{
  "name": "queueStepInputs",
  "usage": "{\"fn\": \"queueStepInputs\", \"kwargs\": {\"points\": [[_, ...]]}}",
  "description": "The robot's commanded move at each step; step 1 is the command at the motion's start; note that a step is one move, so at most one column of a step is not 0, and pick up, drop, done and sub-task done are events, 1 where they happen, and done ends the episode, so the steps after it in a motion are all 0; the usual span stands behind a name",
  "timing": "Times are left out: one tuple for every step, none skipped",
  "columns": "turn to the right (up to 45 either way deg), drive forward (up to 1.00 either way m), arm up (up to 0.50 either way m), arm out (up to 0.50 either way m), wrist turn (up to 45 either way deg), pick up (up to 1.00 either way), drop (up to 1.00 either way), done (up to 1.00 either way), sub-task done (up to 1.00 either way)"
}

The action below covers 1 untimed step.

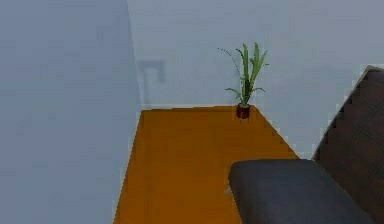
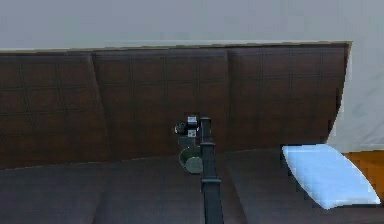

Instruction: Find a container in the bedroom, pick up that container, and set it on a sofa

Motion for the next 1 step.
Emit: {"fn": "queueStepInputs", "kwargs": {"points": [[0.0, 0.0, 0.0, -0.08, 0.0, 0.0, 0.0, 0.0, 0.0]]}}
